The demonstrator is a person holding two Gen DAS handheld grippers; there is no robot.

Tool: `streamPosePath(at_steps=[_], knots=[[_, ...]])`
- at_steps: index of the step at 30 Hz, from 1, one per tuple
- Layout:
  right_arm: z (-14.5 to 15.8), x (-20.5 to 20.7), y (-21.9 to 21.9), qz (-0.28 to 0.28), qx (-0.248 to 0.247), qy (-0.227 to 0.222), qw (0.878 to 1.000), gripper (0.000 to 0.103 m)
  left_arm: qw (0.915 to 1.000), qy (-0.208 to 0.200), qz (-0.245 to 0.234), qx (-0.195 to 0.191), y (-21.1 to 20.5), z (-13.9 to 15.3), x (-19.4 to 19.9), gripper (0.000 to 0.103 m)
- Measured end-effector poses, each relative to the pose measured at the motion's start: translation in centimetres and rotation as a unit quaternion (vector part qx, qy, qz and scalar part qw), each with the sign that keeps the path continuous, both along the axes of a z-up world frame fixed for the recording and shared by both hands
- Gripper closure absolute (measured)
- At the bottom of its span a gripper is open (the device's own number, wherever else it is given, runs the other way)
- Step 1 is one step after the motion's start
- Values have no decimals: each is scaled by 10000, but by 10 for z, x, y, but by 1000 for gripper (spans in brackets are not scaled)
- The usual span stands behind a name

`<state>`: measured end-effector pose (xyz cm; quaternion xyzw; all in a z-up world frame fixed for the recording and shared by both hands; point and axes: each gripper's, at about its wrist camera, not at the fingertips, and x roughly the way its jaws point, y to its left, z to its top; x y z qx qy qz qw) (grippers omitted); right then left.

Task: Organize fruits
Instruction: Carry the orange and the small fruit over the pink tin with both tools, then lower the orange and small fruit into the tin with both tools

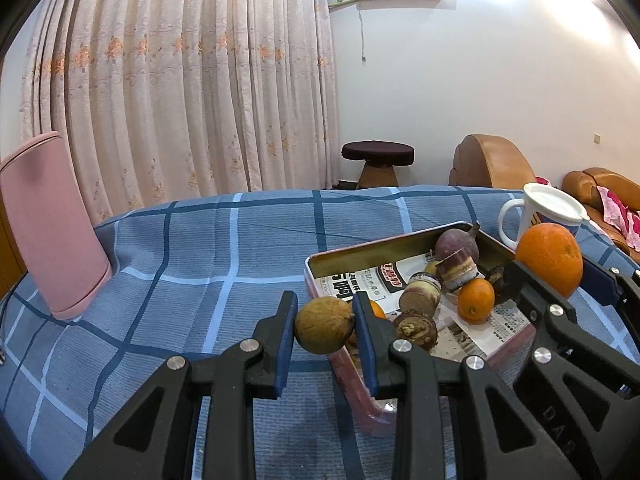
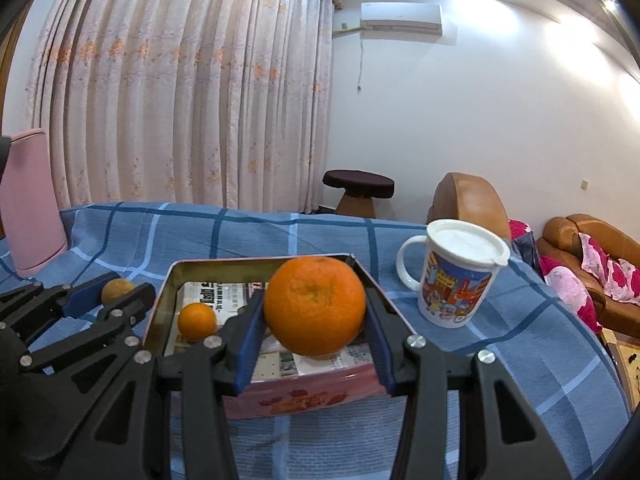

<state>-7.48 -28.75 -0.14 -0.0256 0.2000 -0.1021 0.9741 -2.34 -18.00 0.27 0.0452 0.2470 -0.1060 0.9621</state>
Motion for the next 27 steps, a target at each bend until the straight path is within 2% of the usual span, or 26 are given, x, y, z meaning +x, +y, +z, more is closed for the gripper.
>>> streamPosePath(at_steps=[27], knots=[[-1,-6,-38,-272,-4,-36,9996,53,9988,-18,-473,102,-45,-1,-3,73]])
